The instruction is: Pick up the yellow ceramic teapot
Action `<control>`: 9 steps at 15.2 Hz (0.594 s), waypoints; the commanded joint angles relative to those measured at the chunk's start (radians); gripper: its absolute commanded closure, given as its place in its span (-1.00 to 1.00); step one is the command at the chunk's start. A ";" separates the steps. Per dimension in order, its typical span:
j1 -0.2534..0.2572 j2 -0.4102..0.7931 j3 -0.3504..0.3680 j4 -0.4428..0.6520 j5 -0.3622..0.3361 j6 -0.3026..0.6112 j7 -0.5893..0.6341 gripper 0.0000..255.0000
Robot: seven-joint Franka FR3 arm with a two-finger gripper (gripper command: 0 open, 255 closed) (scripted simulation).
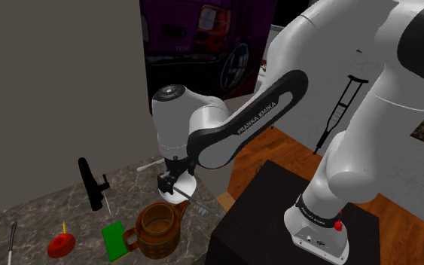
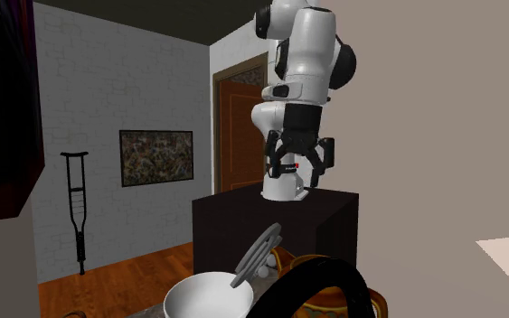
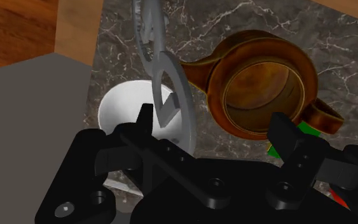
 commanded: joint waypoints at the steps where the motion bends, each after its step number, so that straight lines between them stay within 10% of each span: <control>1: 0.011 0.098 0.010 0.052 -0.066 0.024 0.068 -1.00; 9: 0.144 0.430 -0.040 0.263 -0.275 0.070 0.271 -1.00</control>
